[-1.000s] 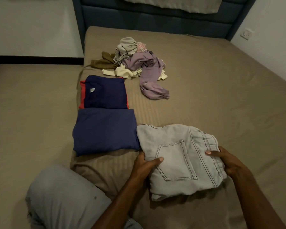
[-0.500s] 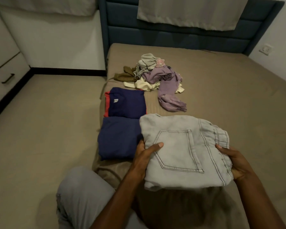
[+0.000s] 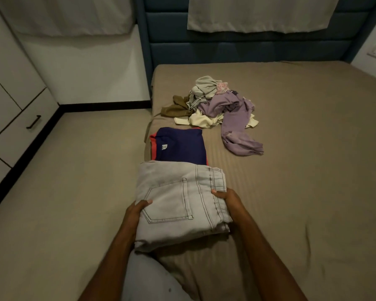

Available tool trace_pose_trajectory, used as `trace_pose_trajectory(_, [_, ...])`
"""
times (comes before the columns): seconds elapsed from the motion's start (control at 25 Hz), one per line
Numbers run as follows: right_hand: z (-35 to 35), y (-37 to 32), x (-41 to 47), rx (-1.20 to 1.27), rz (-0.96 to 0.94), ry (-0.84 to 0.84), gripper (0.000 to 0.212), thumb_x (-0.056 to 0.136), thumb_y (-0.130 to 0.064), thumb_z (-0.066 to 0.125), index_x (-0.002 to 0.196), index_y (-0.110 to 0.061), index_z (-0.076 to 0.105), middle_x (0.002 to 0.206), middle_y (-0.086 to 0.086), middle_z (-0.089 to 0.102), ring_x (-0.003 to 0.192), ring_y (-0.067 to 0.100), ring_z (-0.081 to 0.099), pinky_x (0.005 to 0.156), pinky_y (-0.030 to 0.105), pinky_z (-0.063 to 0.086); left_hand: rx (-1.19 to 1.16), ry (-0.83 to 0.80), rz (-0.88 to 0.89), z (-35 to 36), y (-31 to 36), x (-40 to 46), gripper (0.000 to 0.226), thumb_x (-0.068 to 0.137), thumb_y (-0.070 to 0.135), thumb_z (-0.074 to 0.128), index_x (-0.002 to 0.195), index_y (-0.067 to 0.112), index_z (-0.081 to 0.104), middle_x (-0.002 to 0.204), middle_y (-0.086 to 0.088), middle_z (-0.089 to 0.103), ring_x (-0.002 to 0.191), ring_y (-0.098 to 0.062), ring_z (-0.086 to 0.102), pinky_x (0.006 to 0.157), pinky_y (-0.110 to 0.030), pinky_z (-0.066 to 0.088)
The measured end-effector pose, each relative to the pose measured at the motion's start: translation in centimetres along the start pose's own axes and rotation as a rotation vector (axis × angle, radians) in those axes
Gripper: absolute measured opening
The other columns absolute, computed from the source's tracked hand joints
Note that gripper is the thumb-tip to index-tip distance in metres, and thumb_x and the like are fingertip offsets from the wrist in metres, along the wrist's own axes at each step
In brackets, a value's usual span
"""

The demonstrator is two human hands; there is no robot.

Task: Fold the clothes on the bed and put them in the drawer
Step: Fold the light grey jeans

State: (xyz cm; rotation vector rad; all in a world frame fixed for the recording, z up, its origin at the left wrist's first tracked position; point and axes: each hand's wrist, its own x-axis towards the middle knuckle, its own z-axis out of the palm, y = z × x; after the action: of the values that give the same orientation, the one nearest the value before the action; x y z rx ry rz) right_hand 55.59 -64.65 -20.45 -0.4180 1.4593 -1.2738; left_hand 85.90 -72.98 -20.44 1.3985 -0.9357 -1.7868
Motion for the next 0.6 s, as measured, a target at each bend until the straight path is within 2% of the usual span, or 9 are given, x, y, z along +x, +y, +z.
trace_pose_trajectory(0.08, [-0.1,0.6,0.4,-0.012,-0.089,0.055,0.037,0.088,-0.001,0.071,0.124,0.000,0.066,0.110,0.016,0.077,0.097,0.031,0.076,0.078,0.039,0.063,0.007,0.046,0.021,-0.1,-0.9,0.6,0.077,0.055,0.038,0.084,0.124,0.009,0.069,0.117,-0.016,0.074,0.101,-0.035,0.073,0.087,-0.043,0.058])
trace_pose_trajectory(0.16, [-0.7,0.6,0.2,-0.051,-0.156,0.126,0.036,0.085,-0.006,0.077,0.120,-0.007,0.068,0.112,0.013,0.077,0.097,0.027,0.076,0.084,0.042,0.062,-0.003,0.015,0.051,0.2,-1.0,0.4,0.075,0.059,0.038,0.082,0.127,0.009,0.067,0.116,-0.015,0.075,0.104,-0.036,0.072,0.088,-0.043,0.057])
trace_pose_trajectory(0.24, [-1.5,1.4,0.3,-0.160,-0.221,0.180,0.036,0.083,-0.018,0.082,0.116,-0.015,0.069,0.108,0.005,0.079,0.096,0.021,0.076,0.088,0.046,0.061,-0.031,-0.020,0.063,0.2,-1.2,-0.1,0.073,0.062,0.040,0.083,0.127,0.011,0.067,0.118,-0.014,0.075,0.106,-0.035,0.072,0.092,-0.047,0.057])
trace_pose_trajectory(0.32, [-1.4,1.6,0.2,-0.310,-0.290,0.251,0.036,0.082,-0.032,0.085,0.112,-0.021,0.070,0.102,-0.003,0.079,0.092,0.014,0.076,0.087,0.046,0.061,0.024,0.029,0.077,0.4,-0.9,-0.2,0.062,0.069,0.044,0.087,0.121,0.014,0.071,0.113,-0.009,0.077,0.101,-0.029,0.074,0.091,-0.046,0.059])
trace_pose_trajectory(0.4, [-1.3,1.4,0.0,-0.493,-0.362,0.301,0.041,0.082,-0.044,0.083,0.115,-0.024,0.068,0.102,-0.007,0.076,0.093,0.011,0.073,0.087,0.046,0.060,0.195,0.181,0.097,0.7,0.0,-0.3,0.051,0.075,0.056,0.084,0.106,0.016,0.076,0.099,-0.003,0.079,0.092,-0.025,0.075,0.084,-0.039,0.060])
trace_pose_trajectory(0.44, [-1.4,0.9,0.0,-0.607,-0.378,0.328,0.051,0.081,-0.050,0.081,0.121,-0.024,0.064,0.109,-0.008,0.074,0.098,0.014,0.071,0.088,0.044,0.058,0.321,0.307,0.126,1.1,0.6,-0.3,0.053,0.076,0.062,0.081,0.103,0.017,0.075,0.095,-0.001,0.078,0.090,-0.025,0.074,0.080,-0.036,0.057])
trace_pose_trajectory(0.52, [-1.2,-0.3,0.1,-0.866,-0.398,0.406,0.074,0.082,-0.057,0.076,0.140,-0.020,0.050,0.130,0.001,0.063,0.116,0.024,0.063,0.092,0.044,0.053,0.584,0.575,0.236,1.7,1.9,-0.6,0.057,0.080,0.063,0.076,0.113,0.018,0.068,0.103,-0.002,0.074,0.097,-0.027,0.070,0.080,-0.036,0.050])
trace_pose_trajectory(0.56, [-0.8,-0.8,0.1,-0.989,-0.452,0.446,0.078,0.085,-0.059,0.071,0.146,-0.018,0.044,0.137,0.006,0.056,0.122,0.028,0.057,0.094,0.045,0.050,0.663,0.630,0.346,2.0,2.4,-0.4,0.056,0.083,0.057,0.075,0.122,0.019,0.063,0.111,-0.003,0.073,0.103,-0.029,0.068,0.083,-0.038,0.049])
trace_pose_trajectory(0.6, [-0.1,-1.2,0.1,-1.086,-0.544,0.471,0.076,0.089,-0.062,0.062,0.148,-0.018,0.041,0.142,0.009,0.052,0.126,0.031,0.053,0.097,0.046,0.047,0.720,0.613,0.469,2.6,2.7,0.0,0.054,0.086,0.050,0.074,0.129,0.019,0.060,0.119,-0.005,0.070,0.109,-0.029,0.066,0.087,-0.040,0.050])
